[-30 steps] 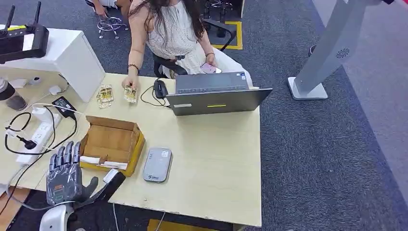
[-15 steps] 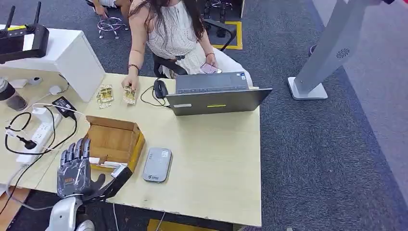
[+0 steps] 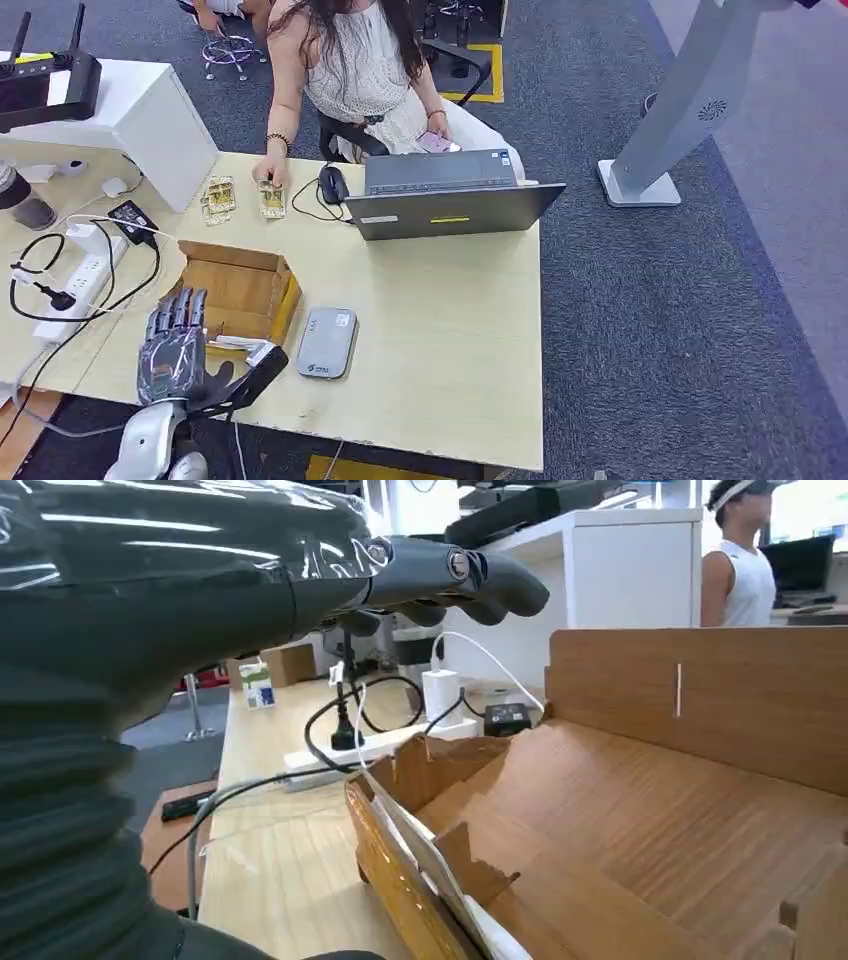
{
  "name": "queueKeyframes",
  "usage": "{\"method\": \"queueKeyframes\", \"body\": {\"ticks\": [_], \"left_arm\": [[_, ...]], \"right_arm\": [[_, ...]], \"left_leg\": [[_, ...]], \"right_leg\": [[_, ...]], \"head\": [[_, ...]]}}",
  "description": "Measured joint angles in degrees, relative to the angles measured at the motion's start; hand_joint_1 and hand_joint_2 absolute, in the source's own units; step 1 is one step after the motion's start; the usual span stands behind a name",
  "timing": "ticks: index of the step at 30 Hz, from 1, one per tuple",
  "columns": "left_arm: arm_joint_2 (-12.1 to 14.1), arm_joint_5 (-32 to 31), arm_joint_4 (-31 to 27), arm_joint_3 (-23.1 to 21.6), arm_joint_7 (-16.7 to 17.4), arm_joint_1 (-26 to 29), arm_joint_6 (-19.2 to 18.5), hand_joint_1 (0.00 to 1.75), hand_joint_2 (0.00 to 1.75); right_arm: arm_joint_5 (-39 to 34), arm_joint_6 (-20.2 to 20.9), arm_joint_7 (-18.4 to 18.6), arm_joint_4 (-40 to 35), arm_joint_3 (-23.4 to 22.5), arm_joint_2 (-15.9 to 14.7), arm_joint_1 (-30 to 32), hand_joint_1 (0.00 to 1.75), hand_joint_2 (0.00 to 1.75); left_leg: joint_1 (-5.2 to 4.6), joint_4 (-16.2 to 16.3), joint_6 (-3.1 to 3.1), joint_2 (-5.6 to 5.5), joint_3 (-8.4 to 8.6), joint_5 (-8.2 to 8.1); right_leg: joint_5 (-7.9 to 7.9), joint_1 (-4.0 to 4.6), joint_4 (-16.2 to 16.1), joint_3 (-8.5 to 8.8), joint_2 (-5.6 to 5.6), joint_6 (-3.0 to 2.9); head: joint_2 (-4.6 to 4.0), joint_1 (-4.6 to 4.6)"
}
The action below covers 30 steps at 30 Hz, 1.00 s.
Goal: Pass the card to the sensor for recognition and then transmit it.
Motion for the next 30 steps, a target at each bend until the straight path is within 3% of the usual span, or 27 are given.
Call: {"method": "queueKeyframes", "body": {"ticks": [15,16,17,30], "left_arm": [[0.48,0.37,0.31,-0.63,0.02,-0.11,-0.18,0.00,1.75],[0.50,0.46,0.35,-0.63,0.09,-0.13,-0.20,0.12,1.75],[0.50,0.61,0.44,-0.63,0.11,-0.13,-0.22,1.75,1.75],[1.29,2.56,0.85,-0.63,-0.50,-0.16,-1.29,1.75,1.75]], "right_arm": [[0.15,0.00,0.00,0.00,0.00,0.00,-0.04,0.00,0.00],[0.18,0.00,0.00,0.00,0.00,0.00,-0.04,0.00,0.00],[0.26,-0.02,0.02,0.00,0.00,0.00,-0.05,0.00,0.00],[0.66,0.00,0.37,0.00,0.00,0.02,-0.26,0.00,0.00]], "left_leg": [[0.00,0.00,0.00,0.00,0.00,0.00],[0.00,0.00,0.00,0.00,0.00,0.00],[0.00,0.00,0.00,0.00,0.00,0.00],[0.00,0.00,0.00,0.00,0.00,0.00]], "right_leg": [[0.00,0.00,0.00,0.00,0.00,0.00],[0.00,0.00,0.00,0.00,0.00,0.00],[0.00,0.00,0.00,0.00,0.00,0.00],[0.00,0.00,0.00,0.00,0.00,0.00]], "head": [[0.00,0.00],[0.00,0.00],[0.00,0.00],[0.00,0.00]]}}
